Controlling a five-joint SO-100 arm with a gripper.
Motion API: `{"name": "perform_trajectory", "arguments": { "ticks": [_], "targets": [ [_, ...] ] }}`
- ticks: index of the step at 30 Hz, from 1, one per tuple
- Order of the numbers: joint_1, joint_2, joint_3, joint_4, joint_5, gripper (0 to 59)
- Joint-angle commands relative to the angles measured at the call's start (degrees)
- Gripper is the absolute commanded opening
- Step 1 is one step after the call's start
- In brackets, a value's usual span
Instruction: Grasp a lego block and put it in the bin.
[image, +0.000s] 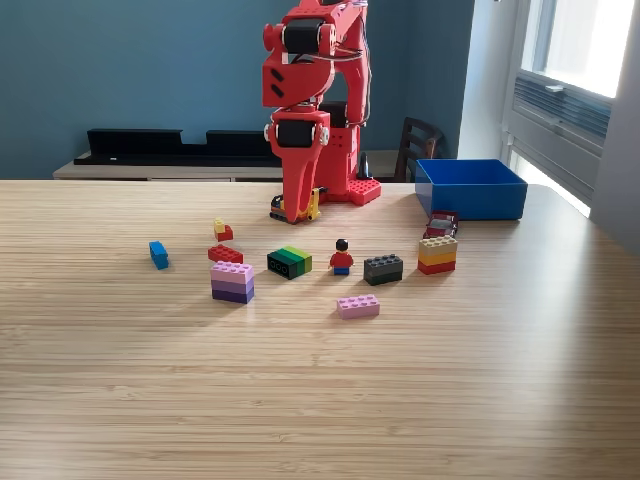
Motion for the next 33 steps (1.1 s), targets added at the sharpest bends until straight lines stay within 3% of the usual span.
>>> {"name": "perform_trajectory", "arguments": {
  "ticks": [1, 13, 33],
  "targets": [
    [-1.41, 0.53, -5.36, -2.02, 0.97, 25.1],
    [-3.6, 0.44, -3.87, -7.73, 3.96, 27.6],
    [-0.44, 0.35, -4.66, -10.37, 4.39, 29.5]
  ]
}}
